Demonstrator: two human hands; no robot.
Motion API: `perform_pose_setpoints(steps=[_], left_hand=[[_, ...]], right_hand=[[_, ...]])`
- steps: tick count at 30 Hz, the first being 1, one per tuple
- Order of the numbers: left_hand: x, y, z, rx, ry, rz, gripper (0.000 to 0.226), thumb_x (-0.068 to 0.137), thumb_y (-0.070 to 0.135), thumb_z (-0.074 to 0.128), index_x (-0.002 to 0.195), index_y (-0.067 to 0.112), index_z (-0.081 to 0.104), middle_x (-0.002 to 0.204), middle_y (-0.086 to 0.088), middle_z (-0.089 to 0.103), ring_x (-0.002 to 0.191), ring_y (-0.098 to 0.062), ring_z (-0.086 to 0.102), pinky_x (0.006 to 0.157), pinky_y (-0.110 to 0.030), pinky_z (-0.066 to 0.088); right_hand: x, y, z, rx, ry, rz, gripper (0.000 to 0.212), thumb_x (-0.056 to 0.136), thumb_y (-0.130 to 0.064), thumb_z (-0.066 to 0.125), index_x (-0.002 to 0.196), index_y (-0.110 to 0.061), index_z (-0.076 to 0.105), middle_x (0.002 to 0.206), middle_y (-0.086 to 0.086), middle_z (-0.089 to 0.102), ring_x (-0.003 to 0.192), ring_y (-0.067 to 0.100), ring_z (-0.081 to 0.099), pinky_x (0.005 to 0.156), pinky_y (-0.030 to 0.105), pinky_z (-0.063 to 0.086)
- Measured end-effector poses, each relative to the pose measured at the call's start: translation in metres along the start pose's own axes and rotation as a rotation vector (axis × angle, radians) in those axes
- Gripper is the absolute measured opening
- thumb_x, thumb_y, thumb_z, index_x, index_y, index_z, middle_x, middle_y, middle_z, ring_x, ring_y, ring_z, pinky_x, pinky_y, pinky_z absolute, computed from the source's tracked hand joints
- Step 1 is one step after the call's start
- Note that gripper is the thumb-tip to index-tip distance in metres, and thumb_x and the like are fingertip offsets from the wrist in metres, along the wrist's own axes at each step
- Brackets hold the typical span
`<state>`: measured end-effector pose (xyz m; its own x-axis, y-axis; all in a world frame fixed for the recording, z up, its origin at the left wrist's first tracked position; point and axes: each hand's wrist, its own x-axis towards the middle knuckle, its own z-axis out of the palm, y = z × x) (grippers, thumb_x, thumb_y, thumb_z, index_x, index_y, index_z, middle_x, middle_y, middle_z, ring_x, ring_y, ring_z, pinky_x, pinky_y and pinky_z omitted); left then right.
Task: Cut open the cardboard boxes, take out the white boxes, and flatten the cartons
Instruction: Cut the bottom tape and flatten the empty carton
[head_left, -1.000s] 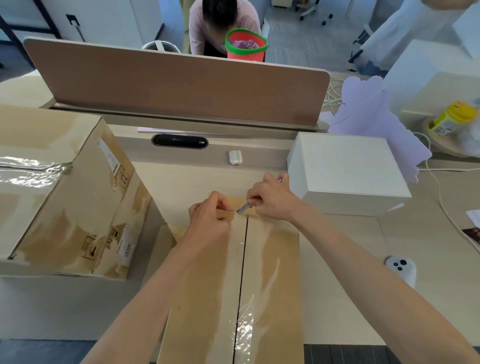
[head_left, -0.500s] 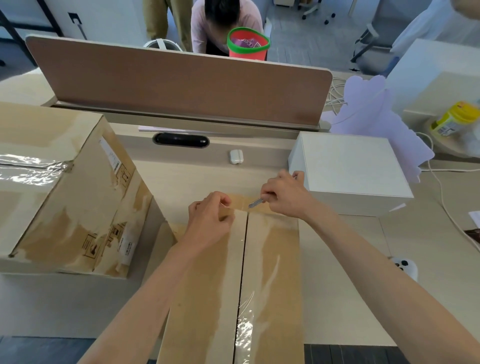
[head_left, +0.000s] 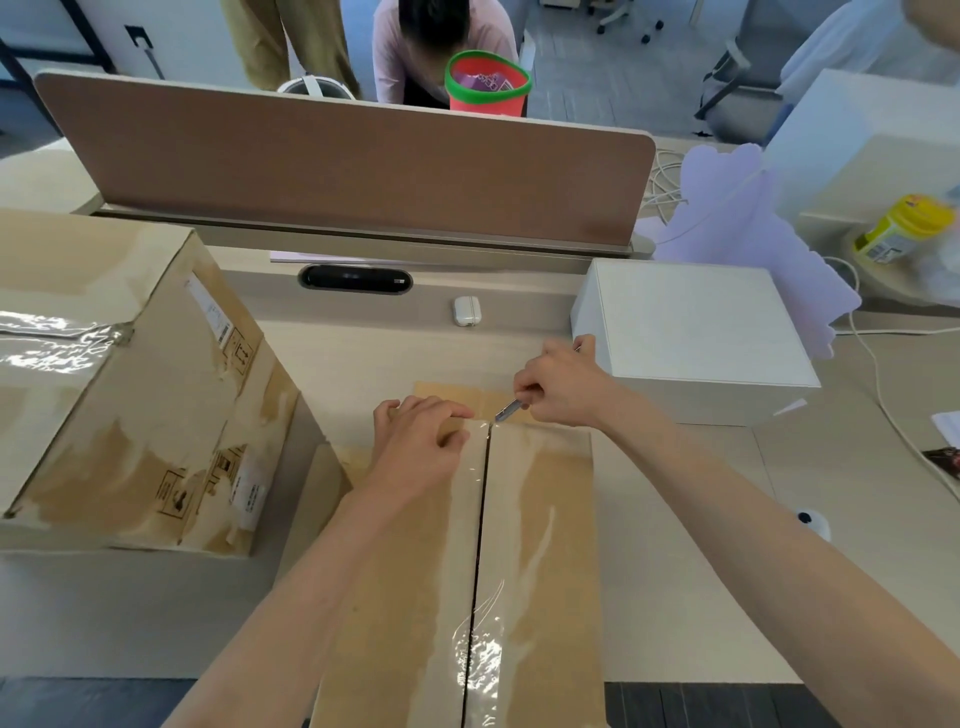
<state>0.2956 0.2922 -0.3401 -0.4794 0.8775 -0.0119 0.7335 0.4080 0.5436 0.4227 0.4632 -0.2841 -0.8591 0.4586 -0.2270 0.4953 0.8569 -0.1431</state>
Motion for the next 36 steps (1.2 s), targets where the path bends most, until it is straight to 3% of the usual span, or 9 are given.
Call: perform_pose_setpoints(steps=[11,16,19,21,23,25,28,34,36], left_hand=[[0.003,0.001,-0.005,-0.013,-0.04,-0.03,0.021,0.09,0.03,0.058,0.109,0.037,0.065,0.112,0.02,0.062,0.114,-0.005,0.048,0.111,-0.034,0.011],[0.009,0.007,-0.015,-0.117,-0.086,-0.057,0.024,0.092,0.023,0.056,0.112,0.034,0.063,0.118,0.02,0.059,0.118,-0.002,0.048,0.115,-0.036,0.0],[0.007,0.02,-0.015,-0.145,-0.029,-0.016,0.031,0.091,0.013,0.054,0.116,0.03,0.06,0.119,0.017,0.056,0.11,0.0,0.053,0.114,-0.028,-0.005],[0.004,0.035,-0.012,-0.16,0.046,0.034,0.033,0.089,0.008,0.053,0.116,0.027,0.061,0.119,0.014,0.056,0.109,-0.001,0.051,0.112,-0.022,0.001],[-0.001,0.048,-0.007,-0.198,0.079,0.103,0.034,0.087,0.004,0.053,0.115,0.021,0.063,0.119,0.01,0.057,0.11,-0.005,0.049,0.108,-0.021,0.019],[-0.008,0.06,-0.002,-0.234,0.038,0.16,0.035,0.087,0.002,0.052,0.116,0.017,0.063,0.121,0.006,0.057,0.111,-0.009,0.049,0.1,-0.017,0.031],[-0.021,0.072,0.01,-0.216,-0.005,0.208,0.035,0.088,0.001,0.051,0.117,0.014,0.063,0.124,0.006,0.056,0.115,-0.005,0.046,0.092,0.0,0.023],[-0.044,0.094,0.041,-0.176,-0.083,0.248,0.035,0.088,0.003,0.052,0.12,0.012,0.064,0.128,0.003,0.057,0.12,-0.012,0.052,0.108,-0.023,0.034],[-0.05,0.101,0.049,-0.156,-0.082,0.267,0.034,0.087,0.003,0.053,0.119,0.01,0.064,0.127,0.002,0.058,0.121,-0.014,0.051,0.108,-0.018,0.03]], right_hand=[[-0.011,0.023,-0.004,-0.085,-0.033,-0.025,0.025,0.083,-0.011,0.042,0.078,-0.02,0.065,0.08,-0.007,0.065,0.094,0.014,0.037,0.066,0.033,0.008],[-0.023,0.036,0.004,0.011,0.24,0.171,0.024,0.091,-0.017,0.047,0.079,-0.023,0.066,0.076,-0.007,0.062,0.088,0.019,0.046,0.061,0.033,0.008],[-0.037,0.04,0.012,0.083,0.359,0.319,0.028,0.098,-0.023,0.044,0.079,-0.026,0.064,0.073,-0.005,0.053,0.078,0.02,0.052,0.063,0.034,0.011],[-0.048,0.043,0.02,0.152,0.346,0.361,0.028,0.102,-0.03,0.043,0.084,-0.025,0.064,0.074,-0.004,0.052,0.075,0.024,0.054,0.07,0.034,0.022],[-0.064,0.048,0.032,0.291,0.304,0.398,0.032,0.101,-0.034,0.045,0.075,-0.02,0.059,0.066,-0.002,0.047,0.067,0.026,0.05,0.061,0.033,0.031],[-0.082,0.052,0.047,0.469,0.28,0.46,0.038,0.098,-0.032,0.051,0.063,-0.018,0.043,0.057,-0.003,0.039,0.059,0.023,0.04,0.054,0.032,0.027],[-0.107,0.058,0.07,0.517,0.23,0.569,0.025,0.092,-0.018,0.056,0.07,-0.012,0.046,0.059,0.0,0.042,0.061,0.024,0.041,0.055,0.033,0.031],[-0.161,0.081,0.123,0.458,0.143,0.758,0.035,0.091,-0.009,0.049,0.061,-0.016,0.035,0.057,0.001,0.04,0.065,0.028,0.043,0.053,0.033,0.025],[-0.177,0.091,0.139,0.456,0.118,0.794,0.034,0.088,-0.008,0.051,0.059,-0.015,0.037,0.059,0.003,0.044,0.067,0.029,0.046,0.055,0.031,0.027]])
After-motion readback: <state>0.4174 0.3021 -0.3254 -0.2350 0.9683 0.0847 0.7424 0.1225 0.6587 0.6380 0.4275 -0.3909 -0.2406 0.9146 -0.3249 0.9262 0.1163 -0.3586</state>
